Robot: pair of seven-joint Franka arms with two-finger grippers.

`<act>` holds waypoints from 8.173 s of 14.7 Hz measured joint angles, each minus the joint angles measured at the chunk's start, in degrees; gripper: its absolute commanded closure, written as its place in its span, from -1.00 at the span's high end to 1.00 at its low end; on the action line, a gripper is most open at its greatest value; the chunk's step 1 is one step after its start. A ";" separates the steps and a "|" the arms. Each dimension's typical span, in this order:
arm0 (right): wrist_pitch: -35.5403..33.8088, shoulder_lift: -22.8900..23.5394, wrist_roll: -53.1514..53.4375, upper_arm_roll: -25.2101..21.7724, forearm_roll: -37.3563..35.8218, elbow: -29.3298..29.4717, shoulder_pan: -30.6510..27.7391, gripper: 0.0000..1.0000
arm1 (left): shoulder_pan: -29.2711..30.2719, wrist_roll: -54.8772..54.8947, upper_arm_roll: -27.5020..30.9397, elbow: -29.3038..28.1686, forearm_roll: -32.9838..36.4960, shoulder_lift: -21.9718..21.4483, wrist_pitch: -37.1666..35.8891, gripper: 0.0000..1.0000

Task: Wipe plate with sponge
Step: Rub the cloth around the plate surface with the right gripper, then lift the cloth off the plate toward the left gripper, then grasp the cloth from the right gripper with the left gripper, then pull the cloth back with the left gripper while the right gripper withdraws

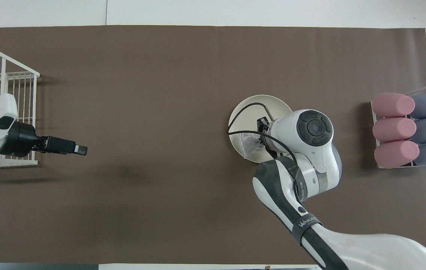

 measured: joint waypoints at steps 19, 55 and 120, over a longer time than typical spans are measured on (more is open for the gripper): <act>1.78 0.51 -16.04 0.00 13.42 -1.00 -0.98 -1.00 | 0.00 -3.22 -0.03 0.02 0.19 0.00 1.83 1.00; -17.36 2.08 16.72 0.02 6.17 20.68 8.63 -1.00 | -0.04 -6.13 -0.62 0.02 -10.12 0.00 1.70 1.00; -43.74 -9.31 -78.74 -1.02 -0.68 27.27 -22.67 1.00 | -18.15 -46.24 -1.57 8.90 30.14 1.20 -1.82 -1.00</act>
